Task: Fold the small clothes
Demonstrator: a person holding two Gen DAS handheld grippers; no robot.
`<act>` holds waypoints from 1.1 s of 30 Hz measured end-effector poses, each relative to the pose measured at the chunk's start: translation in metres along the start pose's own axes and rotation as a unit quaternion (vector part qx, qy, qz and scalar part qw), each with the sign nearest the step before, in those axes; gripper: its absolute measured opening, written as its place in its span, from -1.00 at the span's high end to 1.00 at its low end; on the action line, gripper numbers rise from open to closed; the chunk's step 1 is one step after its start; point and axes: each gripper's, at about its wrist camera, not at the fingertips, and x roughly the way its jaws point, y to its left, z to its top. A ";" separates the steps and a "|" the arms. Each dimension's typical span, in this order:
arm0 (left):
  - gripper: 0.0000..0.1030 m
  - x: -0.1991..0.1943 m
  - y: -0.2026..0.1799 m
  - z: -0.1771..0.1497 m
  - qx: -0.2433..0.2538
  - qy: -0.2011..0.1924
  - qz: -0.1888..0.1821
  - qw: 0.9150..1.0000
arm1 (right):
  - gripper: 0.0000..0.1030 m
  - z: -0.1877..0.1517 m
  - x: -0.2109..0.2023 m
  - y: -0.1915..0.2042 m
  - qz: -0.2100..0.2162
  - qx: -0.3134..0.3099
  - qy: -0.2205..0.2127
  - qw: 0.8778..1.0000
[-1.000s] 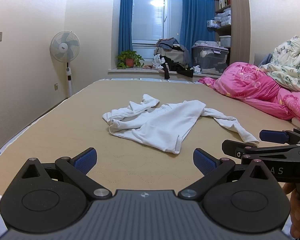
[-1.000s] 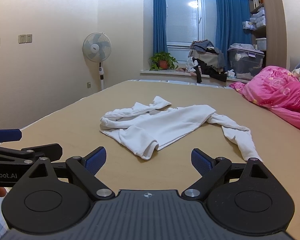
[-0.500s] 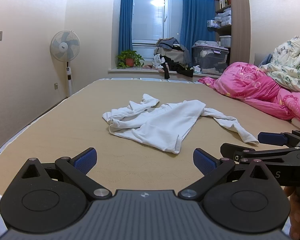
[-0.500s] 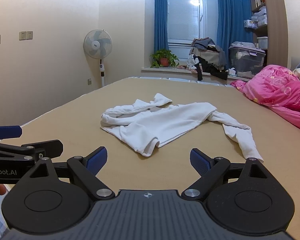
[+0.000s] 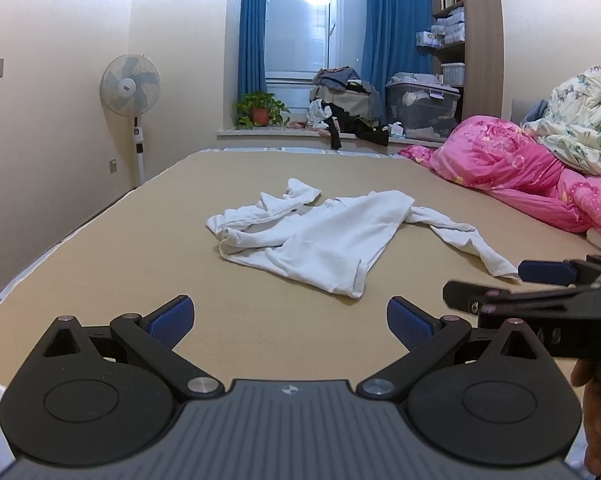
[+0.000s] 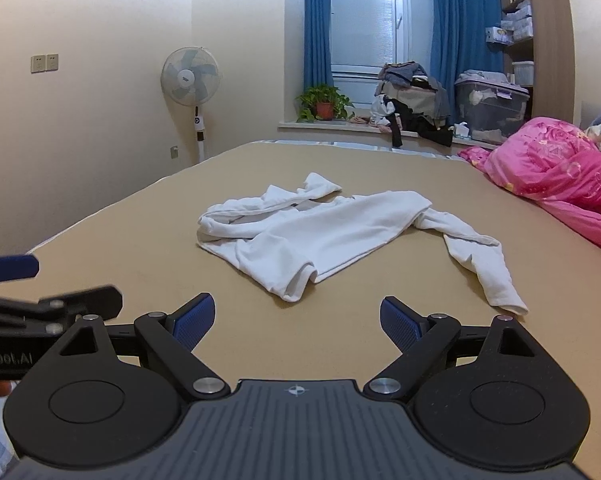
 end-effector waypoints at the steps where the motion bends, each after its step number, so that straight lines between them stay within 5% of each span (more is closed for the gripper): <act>1: -0.99 0.001 -0.001 -0.001 0.003 0.002 0.001 1.000 | -0.75 0.001 0.000 -0.002 -0.001 0.004 -0.001 1.000; 8: -0.84 0.018 0.000 -0.007 0.002 0.034 -0.010 0.999 | -0.38 0.013 -0.001 -0.024 -0.024 0.044 -0.033 0.998; 10: -0.19 0.035 0.001 -0.003 0.005 0.054 -0.017 0.998 | -0.20 0.019 0.003 -0.034 -0.027 0.065 -0.022 0.997; 13: 0.21 0.070 0.001 0.007 0.005 0.073 -0.014 0.997 | 0.08 0.027 0.009 -0.051 -0.013 0.097 -0.019 0.995; 20: 0.15 0.182 -0.002 0.035 -0.106 0.130 -0.011 0.986 | 0.07 0.035 0.022 -0.089 -0.017 0.155 -0.009 0.988; 25: -0.63 0.254 -0.008 0.046 -0.214 0.150 0.007 0.965 | 0.07 0.037 0.034 -0.101 -0.022 0.174 0.010 0.984; 27: -0.77 0.279 -0.015 0.048 -0.234 0.162 0.027 0.958 | 0.07 0.037 0.039 -0.105 -0.021 0.186 0.020 0.982; 33: -0.74 0.331 -0.045 0.036 -0.231 0.212 0.076 0.946 | 0.00 0.037 0.046 -0.110 -0.028 0.189 0.034 0.981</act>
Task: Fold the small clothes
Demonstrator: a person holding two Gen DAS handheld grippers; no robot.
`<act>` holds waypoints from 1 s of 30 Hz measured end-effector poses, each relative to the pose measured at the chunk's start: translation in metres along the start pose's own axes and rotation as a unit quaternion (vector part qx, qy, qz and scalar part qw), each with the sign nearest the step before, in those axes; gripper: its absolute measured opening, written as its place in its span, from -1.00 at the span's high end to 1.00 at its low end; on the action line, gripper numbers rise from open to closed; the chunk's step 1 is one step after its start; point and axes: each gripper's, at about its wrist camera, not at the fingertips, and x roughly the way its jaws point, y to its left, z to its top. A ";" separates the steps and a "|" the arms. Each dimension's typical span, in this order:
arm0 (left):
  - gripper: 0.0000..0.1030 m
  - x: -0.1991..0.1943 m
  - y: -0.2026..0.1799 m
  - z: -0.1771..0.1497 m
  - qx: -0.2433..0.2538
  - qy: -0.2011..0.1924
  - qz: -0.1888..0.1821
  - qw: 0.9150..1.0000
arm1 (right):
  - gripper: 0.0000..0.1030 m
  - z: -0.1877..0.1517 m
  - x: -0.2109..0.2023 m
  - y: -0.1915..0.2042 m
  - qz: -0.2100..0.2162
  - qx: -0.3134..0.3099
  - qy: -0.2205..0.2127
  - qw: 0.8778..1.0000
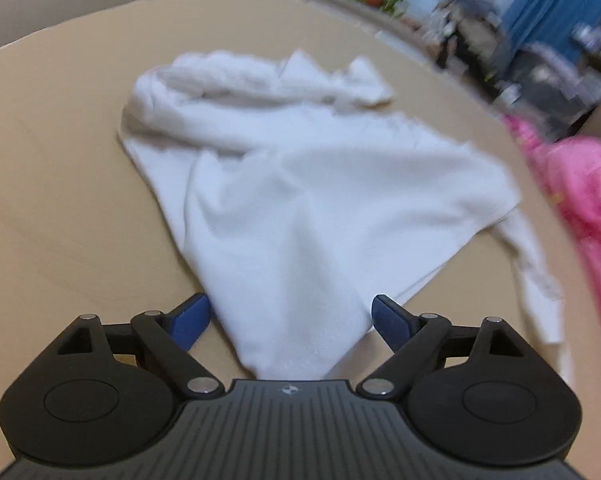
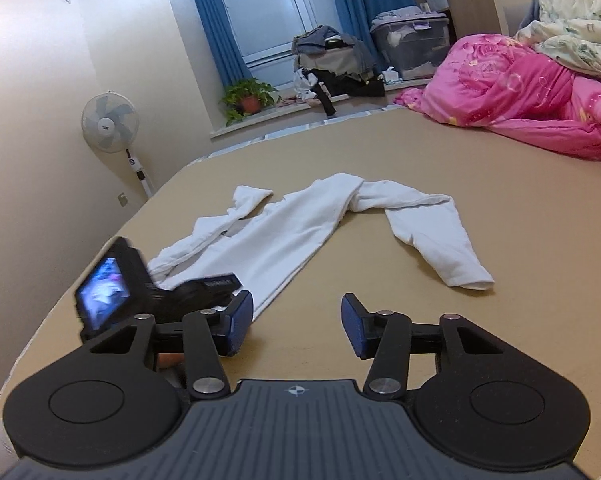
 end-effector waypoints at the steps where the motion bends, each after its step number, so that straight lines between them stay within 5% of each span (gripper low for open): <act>1: -0.71 0.003 -0.004 -0.003 0.005 -0.008 0.015 1.000 | -0.01 0.000 0.001 -0.001 -0.002 0.001 0.003 1.000; 2: -0.64 0.003 -0.008 -0.006 0.013 -0.017 0.029 0.999 | -0.01 0.000 0.002 -0.003 -0.003 0.004 0.006 1.000; 3: -0.25 0.003 -0.012 -0.008 0.029 -0.022 0.044 0.998 | -0.01 0.001 0.004 -0.005 -0.005 0.008 0.008 1.000; 4: 0.37 0.002 -0.016 -0.010 0.052 -0.026 0.057 0.997 | -0.01 0.000 0.005 -0.007 -0.007 0.011 0.010 1.000; 6: 0.72 -0.004 -0.011 -0.012 0.075 -0.022 0.039 0.996 | -0.01 0.000 0.007 -0.010 -0.015 0.013 0.014 1.000; 9: 0.77 -0.030 0.006 -0.012 0.102 -0.021 0.007 0.995 | 0.00 -0.003 0.008 -0.013 -0.026 0.008 0.017 0.999; 14: 0.80 -0.095 0.052 -0.029 0.208 -0.022 -0.045 0.977 | 0.06 -0.008 0.002 -0.020 -0.055 0.016 0.021 0.998; 22: 0.82 -0.177 0.178 -0.068 0.371 0.028 -0.108 0.922 | 0.10 -0.014 -0.024 -0.023 -0.056 0.018 0.012 0.998; 26: 0.82 -0.199 0.234 -0.057 0.385 0.039 -0.120 0.914 | 0.10 -0.001 -0.029 -0.032 -0.037 -0.008 0.006 0.999; 30: 0.69 -0.189 0.269 -0.038 0.287 0.089 -0.165 0.939 | 0.08 0.004 0.000 -0.040 -0.018 -0.068 0.037 0.997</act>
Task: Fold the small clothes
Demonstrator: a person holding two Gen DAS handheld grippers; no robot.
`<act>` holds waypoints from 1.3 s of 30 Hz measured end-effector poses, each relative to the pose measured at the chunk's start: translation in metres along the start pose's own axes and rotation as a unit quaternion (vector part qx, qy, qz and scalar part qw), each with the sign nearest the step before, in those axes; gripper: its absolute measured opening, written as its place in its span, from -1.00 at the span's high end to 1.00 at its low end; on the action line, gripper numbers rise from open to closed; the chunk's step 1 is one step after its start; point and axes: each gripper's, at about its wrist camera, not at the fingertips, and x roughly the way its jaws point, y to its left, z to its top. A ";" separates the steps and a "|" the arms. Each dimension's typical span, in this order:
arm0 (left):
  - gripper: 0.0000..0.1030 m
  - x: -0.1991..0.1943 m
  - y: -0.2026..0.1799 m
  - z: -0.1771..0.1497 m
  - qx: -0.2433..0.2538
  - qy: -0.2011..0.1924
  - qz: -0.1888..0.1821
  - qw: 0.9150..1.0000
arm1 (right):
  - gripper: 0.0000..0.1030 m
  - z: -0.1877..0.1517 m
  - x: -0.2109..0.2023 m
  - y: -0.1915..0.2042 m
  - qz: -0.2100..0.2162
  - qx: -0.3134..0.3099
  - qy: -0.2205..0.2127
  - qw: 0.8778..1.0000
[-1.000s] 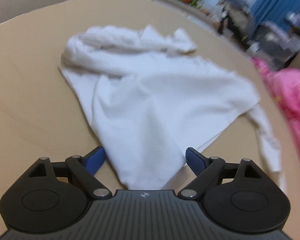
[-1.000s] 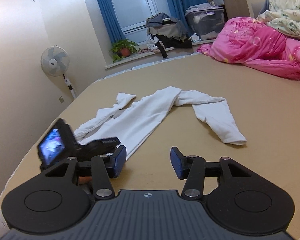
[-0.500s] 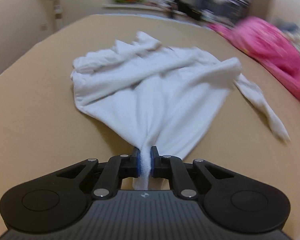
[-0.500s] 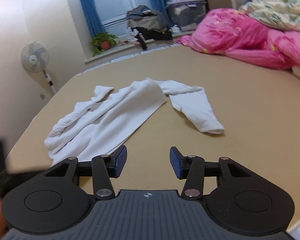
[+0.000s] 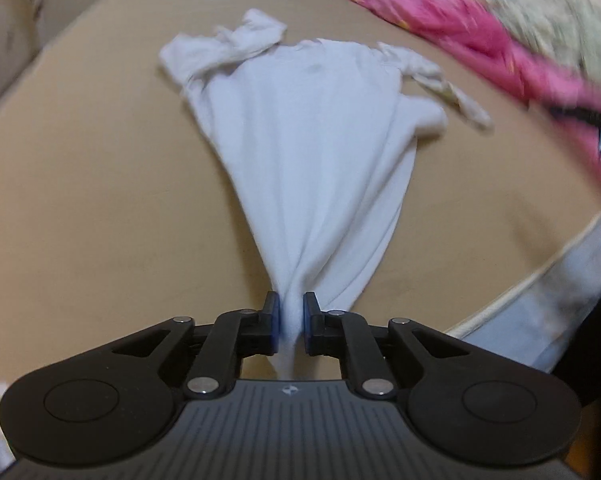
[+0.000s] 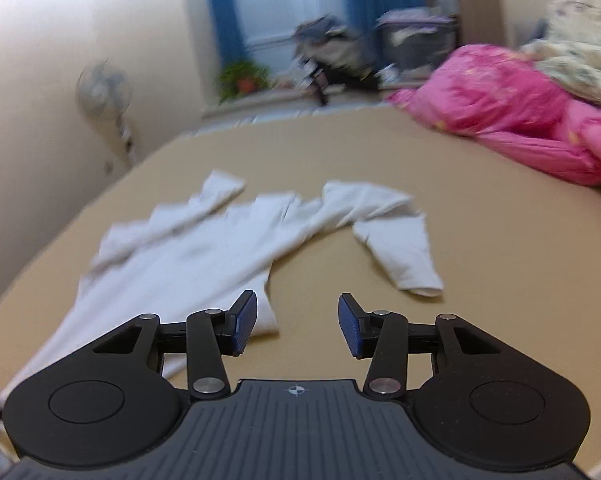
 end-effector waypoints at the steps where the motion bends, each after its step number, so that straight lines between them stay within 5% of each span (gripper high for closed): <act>1: 0.49 -0.005 0.004 0.005 -0.012 -0.019 -0.003 1.000 | 0.08 -0.001 0.013 -0.002 0.005 -0.003 0.017 1.000; 3: 0.12 -0.014 0.009 0.015 -0.032 -0.065 -0.011 0.997 | 0.08 -0.001 0.037 -0.001 0.012 0.005 0.043 0.999; 6: 0.10 -0.016 0.020 0.028 -0.079 -0.087 -0.011 0.993 | 0.03 0.003 0.066 0.010 0.034 -0.018 0.046 0.998; 9: 0.14 0.010 0.024 0.039 -0.112 -0.039 0.008 0.993 | -0.01 0.003 0.098 0.021 0.040 -0.056 0.049 0.996; 14: 0.19 0.049 0.017 0.039 -0.084 0.037 0.039 0.995 | -0.02 -0.002 0.142 0.021 0.057 -0.064 0.069 0.994; 21: 0.22 0.071 0.009 0.042 -0.059 0.064 0.051 0.995 | -0.02 -0.011 0.183 0.028 0.088 -0.056 0.086 0.991; 24: 0.52 0.072 0.009 0.037 -0.050 0.061 0.058 0.995 | 0.08 -0.016 0.189 0.035 0.093 -0.074 0.089 0.989; 25: 0.71 0.071 0.010 0.036 -0.048 0.059 0.056 0.995 | 0.20 -0.016 0.189 0.037 0.095 -0.077 0.087 0.989; 27: 0.86 0.070 0.008 0.036 -0.046 0.056 0.040 0.997 | 0.87 -0.014 0.184 0.039 0.103 -0.073 0.081 0.989; 34: 0.94 0.050 0.003 0.034 -0.045 0.019 0.044 0.998 | 0.89 0.008 0.112 0.023 0.108 -0.039 0.061 0.991; 39: 0.95 0.002 0.015 0.026 -0.078 -0.051 0.013 0.996 | 0.92 0.011 0.000 -0.036 0.140 0.079 0.003 0.987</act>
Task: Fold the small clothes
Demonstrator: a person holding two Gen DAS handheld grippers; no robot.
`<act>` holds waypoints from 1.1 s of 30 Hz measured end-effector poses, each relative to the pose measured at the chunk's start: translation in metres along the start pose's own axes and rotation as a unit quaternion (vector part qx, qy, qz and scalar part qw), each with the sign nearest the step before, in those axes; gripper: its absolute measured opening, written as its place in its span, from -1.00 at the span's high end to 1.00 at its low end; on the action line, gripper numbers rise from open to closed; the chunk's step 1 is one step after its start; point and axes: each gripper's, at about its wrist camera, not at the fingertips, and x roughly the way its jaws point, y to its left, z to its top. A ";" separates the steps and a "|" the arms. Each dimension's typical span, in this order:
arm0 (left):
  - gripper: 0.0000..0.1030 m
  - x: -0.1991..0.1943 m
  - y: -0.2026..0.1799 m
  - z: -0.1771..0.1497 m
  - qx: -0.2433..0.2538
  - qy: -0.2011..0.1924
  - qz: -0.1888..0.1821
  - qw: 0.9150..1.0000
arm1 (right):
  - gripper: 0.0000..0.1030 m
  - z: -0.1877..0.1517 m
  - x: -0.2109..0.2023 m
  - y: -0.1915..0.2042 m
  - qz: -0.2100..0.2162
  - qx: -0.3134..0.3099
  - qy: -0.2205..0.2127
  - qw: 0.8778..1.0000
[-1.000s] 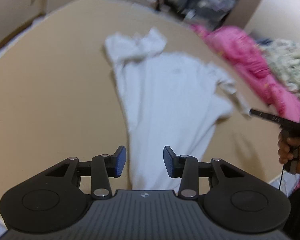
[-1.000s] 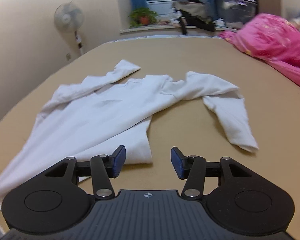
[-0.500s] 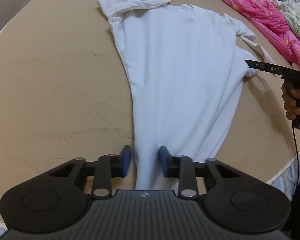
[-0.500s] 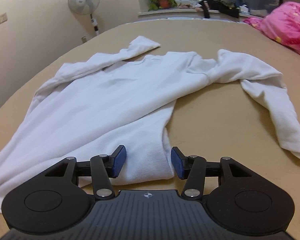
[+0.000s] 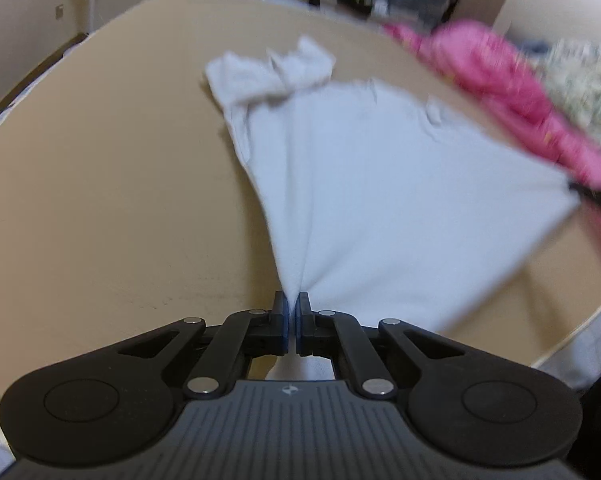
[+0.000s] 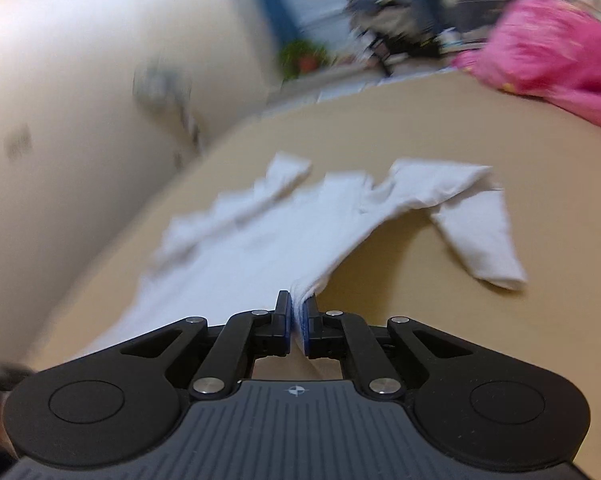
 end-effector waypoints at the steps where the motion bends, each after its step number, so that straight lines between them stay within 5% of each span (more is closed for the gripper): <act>1: 0.95 -0.011 0.002 -0.003 -0.004 -0.007 -0.008 1.000 | 0.92 -0.005 -0.024 -0.011 0.017 0.034 -0.014 0.999; 4: 0.94 -0.030 0.006 -0.016 0.002 -0.004 -0.027 1.000 | 0.92 -0.022 -0.062 -0.031 0.014 0.074 -0.006 0.997; 6: 0.93 -0.028 0.005 -0.023 0.006 0.015 -0.036 0.999 | 0.91 -0.031 -0.059 -0.039 0.010 0.072 0.041 0.996; 9: 0.86 -0.011 0.001 -0.026 0.022 0.055 -0.023 0.998 | 0.80 -0.047 -0.029 -0.049 -0.060 0.041 0.134 0.988; 12: 0.64 0.006 0.000 -0.025 0.025 0.091 -0.014 0.995 | 0.74 -0.056 -0.013 -0.055 -0.123 0.010 0.177 0.976; 17: 0.46 0.009 0.003 -0.031 0.018 0.116 -0.028 0.993 | 0.26 -0.059 -0.008 -0.058 -0.098 0.015 0.197 0.975; 20: 0.36 0.012 -0.003 -0.043 0.037 0.138 -0.034 0.989 | 0.18 -0.072 0.001 -0.052 -0.094 -0.026 0.230 0.968; 26: 0.34 0.020 -0.012 -0.058 0.082 0.165 -0.013 0.983 | 0.18 -0.089 0.004 -0.047 -0.103 -0.077 0.278 0.952; 27: 0.35 0.020 -0.014 -0.058 0.087 0.165 -0.009 0.982 | 0.28 -0.089 0.003 -0.046 -0.103 -0.083 0.276 0.952; 30: 0.93 0.017 -0.021 -0.060 0.106 0.160 -0.010 0.981 | 0.89 -0.090 -0.005 -0.043 -0.093 -0.087 0.264 0.956; 33: 0.94 0.000 -0.022 -0.059 0.117 0.131 -0.024 0.984 | 0.91 -0.080 -0.029 -0.040 -0.065 -0.069 0.215 0.972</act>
